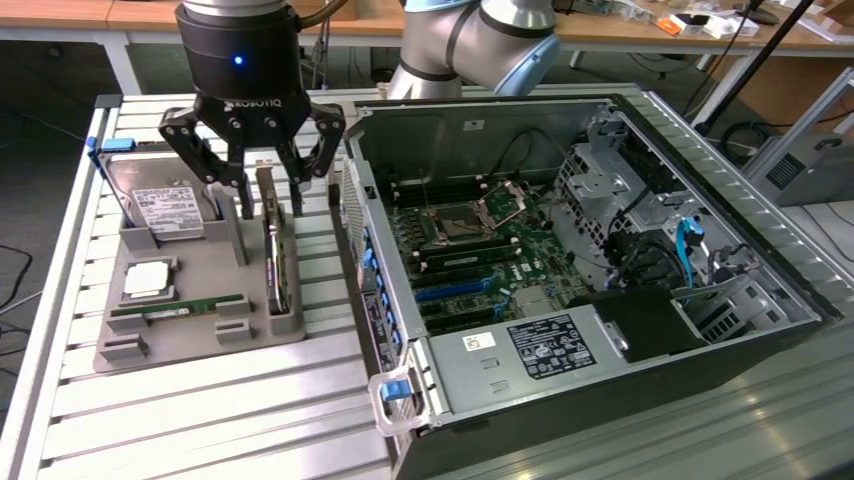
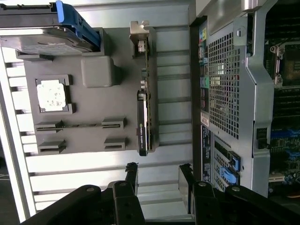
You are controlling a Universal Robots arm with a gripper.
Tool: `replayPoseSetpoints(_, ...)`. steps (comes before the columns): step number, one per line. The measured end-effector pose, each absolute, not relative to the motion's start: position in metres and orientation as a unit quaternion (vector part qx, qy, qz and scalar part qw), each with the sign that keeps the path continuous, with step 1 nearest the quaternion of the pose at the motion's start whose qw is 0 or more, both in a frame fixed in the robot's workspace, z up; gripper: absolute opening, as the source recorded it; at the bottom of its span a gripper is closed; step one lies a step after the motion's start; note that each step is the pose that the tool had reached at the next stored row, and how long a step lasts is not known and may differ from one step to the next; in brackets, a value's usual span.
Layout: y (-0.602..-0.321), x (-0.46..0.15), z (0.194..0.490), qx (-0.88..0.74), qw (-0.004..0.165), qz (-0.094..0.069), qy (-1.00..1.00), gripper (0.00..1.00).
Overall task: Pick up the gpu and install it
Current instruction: 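Pick up the gpu and move the gpu toward the slot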
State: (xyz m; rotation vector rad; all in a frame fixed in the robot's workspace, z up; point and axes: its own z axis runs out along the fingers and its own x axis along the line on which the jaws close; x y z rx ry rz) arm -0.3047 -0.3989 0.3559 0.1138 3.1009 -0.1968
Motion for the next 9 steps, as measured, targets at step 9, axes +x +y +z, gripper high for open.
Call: replayPoseSetpoints(9,-0.3990,-0.3047,0.3547,0.037,0.016,-0.067,0.997,0.48)
